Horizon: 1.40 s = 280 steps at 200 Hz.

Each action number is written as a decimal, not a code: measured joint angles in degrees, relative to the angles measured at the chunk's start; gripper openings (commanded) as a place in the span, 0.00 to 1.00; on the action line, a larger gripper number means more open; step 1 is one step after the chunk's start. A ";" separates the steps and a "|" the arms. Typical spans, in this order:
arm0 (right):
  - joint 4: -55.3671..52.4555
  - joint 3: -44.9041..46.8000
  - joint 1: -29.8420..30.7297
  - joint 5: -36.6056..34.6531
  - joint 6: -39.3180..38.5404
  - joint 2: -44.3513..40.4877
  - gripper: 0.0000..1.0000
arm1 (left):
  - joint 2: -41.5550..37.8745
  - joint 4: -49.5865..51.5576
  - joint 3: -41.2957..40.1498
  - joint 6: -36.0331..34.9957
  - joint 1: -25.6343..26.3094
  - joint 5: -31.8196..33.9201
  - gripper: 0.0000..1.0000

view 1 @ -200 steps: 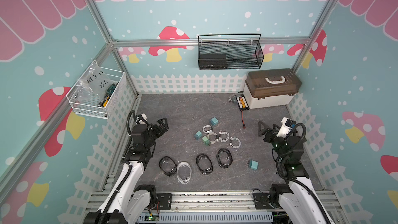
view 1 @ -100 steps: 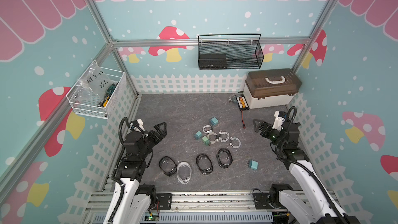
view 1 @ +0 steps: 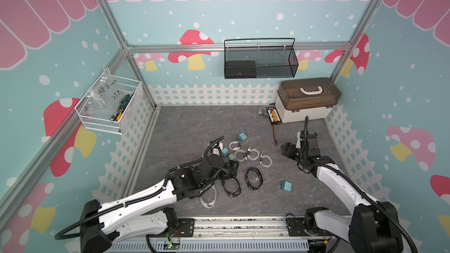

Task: Pack away charging kits
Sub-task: Pick up the storage bag at the center of the board.

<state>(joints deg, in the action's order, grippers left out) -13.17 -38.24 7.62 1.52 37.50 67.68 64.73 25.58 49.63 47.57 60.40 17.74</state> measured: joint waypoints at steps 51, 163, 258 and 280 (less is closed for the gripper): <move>-0.87 -0.17 0.00 -1.49 -0.09 4.24 0.69 | 9.62 1.38 3.67 0.31 2.01 3.91 0.85; -0.98 0.28 -0.24 -5.66 0.98 4.66 0.63 | 35.23 9.33 25.73 0.96 10.43 2.58 0.73; -1.42 3.04 -1.42 -8.20 1.84 2.84 0.62 | 51.52 24.50 40.92 2.01 11.63 9.29 0.70; -1.44 3.48 -1.62 -8.31 1.84 2.16 0.63 | 53.92 26.05 43.36 1.99 11.63 9.92 0.70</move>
<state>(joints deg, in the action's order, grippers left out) -14.61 -34.76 6.00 -6.79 39.33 69.84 118.65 51.64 92.99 49.56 72.03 27.66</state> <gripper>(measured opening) 0.626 0.702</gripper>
